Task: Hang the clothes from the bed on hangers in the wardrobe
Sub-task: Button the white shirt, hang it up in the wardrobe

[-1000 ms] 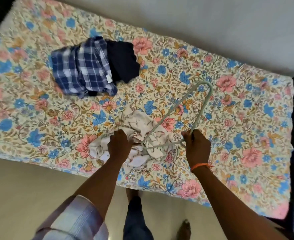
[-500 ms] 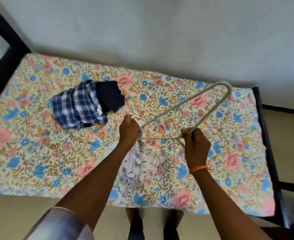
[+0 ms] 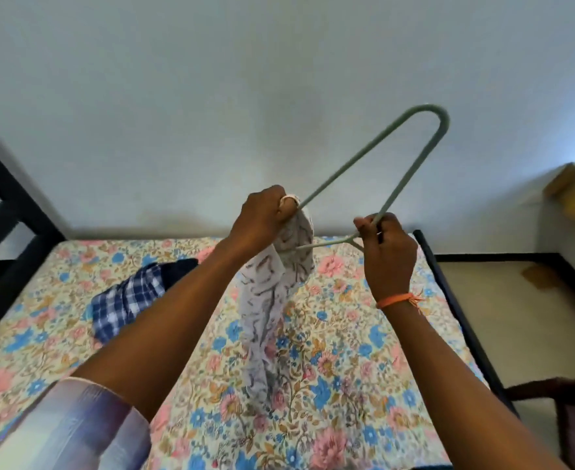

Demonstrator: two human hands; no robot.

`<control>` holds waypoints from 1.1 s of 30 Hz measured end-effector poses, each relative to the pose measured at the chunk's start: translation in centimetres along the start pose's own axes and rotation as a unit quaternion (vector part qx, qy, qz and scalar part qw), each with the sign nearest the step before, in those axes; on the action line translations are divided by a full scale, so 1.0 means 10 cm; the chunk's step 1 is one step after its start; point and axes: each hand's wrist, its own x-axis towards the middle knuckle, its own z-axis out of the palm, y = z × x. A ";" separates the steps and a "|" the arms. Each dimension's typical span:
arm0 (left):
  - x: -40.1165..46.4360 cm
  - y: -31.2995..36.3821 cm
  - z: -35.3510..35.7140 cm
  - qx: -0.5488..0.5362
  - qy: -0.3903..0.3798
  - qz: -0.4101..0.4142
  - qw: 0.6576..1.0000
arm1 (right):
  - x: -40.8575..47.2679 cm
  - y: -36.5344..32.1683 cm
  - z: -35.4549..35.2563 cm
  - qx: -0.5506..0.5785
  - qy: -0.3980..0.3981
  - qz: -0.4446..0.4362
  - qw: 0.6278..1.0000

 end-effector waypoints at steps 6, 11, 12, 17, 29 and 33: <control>0.17 0.45 -0.24 -0.090 -0.013 0.009 0.996 | 0.19 0.16 -0.26 -0.088 -0.062 -0.089 0.990; 0.32 0.81 -0.44 -0.259 -0.088 -0.048 0.961 | 0.08 0.18 -0.26 -0.214 -0.130 -0.167 0.954; 0.34 0.84 -0.48 -0.279 -0.114 -0.052 0.952 | 0.07 0.16 -0.28 -0.216 -0.137 -0.165 0.953; 0.35 0.87 -0.63 -0.349 -0.192 -0.096 0.912 | 0.03 0.10 -0.40 -0.327 -0.259 -0.116 0.901; 0.19 1.10 -0.77 -0.254 -0.220 -0.018 0.942 | -0.05 -0.16 -0.42 -0.330 -0.338 -0.065 0.879; 0.19 1.04 -0.74 -0.159 -0.188 0.032 0.969 | -0.02 -0.11 -0.42 -0.336 -0.368 -0.046 0.866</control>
